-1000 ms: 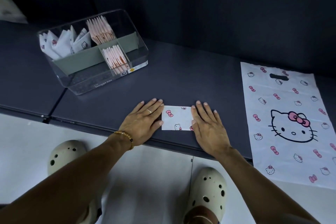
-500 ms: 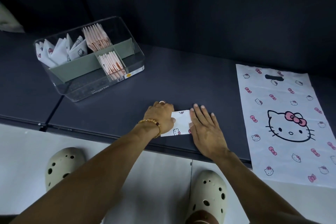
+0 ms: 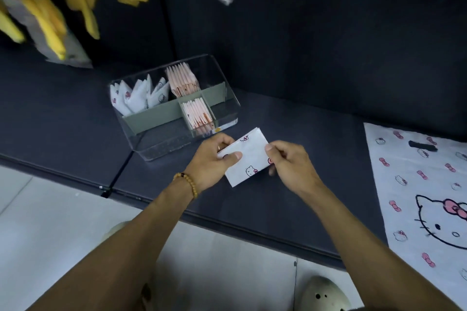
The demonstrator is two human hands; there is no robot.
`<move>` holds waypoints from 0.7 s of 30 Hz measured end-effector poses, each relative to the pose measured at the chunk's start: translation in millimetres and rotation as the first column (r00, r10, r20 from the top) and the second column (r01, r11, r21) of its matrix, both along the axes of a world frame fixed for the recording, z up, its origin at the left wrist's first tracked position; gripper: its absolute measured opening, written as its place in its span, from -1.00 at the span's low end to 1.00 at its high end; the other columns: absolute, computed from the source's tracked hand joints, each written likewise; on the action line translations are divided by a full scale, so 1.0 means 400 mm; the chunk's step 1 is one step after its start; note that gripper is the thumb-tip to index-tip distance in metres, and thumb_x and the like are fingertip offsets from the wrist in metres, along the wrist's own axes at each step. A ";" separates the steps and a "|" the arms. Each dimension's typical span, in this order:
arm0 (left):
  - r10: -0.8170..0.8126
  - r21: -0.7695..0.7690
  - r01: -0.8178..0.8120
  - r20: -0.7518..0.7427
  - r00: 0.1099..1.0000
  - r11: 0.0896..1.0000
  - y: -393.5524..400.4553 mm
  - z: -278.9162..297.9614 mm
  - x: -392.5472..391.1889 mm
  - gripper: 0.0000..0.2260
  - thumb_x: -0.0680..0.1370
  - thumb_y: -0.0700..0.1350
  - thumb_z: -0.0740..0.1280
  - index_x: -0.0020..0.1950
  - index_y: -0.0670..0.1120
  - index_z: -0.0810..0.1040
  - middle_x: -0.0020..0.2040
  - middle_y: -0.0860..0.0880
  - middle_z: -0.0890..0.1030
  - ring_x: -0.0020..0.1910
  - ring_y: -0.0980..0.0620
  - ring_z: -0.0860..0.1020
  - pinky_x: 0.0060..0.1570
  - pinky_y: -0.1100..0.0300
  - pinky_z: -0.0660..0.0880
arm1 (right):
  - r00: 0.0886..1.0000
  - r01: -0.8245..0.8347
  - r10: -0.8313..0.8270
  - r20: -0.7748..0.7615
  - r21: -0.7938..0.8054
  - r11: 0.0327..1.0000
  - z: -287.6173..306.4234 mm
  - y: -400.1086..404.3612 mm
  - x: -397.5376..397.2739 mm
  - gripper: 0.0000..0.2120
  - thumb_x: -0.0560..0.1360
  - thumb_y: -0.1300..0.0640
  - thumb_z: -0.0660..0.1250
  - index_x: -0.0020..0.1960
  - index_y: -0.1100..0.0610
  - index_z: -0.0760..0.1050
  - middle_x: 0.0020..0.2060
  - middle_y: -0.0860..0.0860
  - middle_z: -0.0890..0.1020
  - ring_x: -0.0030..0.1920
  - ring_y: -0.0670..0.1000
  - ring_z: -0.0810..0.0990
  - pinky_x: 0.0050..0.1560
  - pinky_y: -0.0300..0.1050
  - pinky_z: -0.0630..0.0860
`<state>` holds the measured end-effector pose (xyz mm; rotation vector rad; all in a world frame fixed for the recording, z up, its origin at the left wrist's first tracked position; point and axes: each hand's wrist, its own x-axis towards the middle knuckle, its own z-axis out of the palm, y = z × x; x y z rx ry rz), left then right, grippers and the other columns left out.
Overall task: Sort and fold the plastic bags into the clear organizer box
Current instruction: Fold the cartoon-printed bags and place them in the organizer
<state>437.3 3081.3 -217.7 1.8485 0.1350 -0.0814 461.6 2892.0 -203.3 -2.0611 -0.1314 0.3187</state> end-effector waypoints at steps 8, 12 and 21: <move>0.393 -0.058 -0.389 0.116 0.912 0.919 0.255 0.037 0.077 -0.90 0.51 -0.15 0.39 0.00 -0.03 0.54 -0.10 -0.09 0.64 -0.13 0.07 0.61 -0.12 0.19 0.56 | 0.997 0.055 -0.064 0.047 0.183 0.982 0.079 0.261 0.129 -0.78 0.57 0.14 0.27 -0.19 0.16 0.61 -0.34 0.08 0.66 -0.44 -0.10 0.61 -0.42 -0.27 0.51; 0.500 0.189 -0.559 0.284 0.818 0.807 0.369 0.029 0.130 -0.78 0.49 -0.07 0.39 0.13 0.05 0.54 -0.06 0.05 0.55 -0.18 0.20 0.54 -0.15 0.20 0.53 | 0.985 0.151 -0.167 0.036 0.285 0.947 0.090 0.344 0.175 -0.80 0.57 0.18 0.29 -0.20 0.09 0.59 -0.36 0.02 0.67 -0.45 -0.07 0.62 -0.42 -0.25 0.53; 0.392 0.724 -0.557 0.413 0.822 0.407 0.434 0.015 0.163 -0.85 0.47 -0.13 0.36 0.01 -0.09 0.61 -0.29 -0.12 0.61 -0.30 -0.19 0.56 -0.37 0.16 0.33 | 0.993 0.070 -0.097 0.073 0.303 0.950 0.098 0.467 0.240 -0.91 0.57 0.23 0.29 -0.05 0.08 0.54 -0.21 0.05 0.70 -0.30 0.02 0.70 -0.30 -0.18 0.62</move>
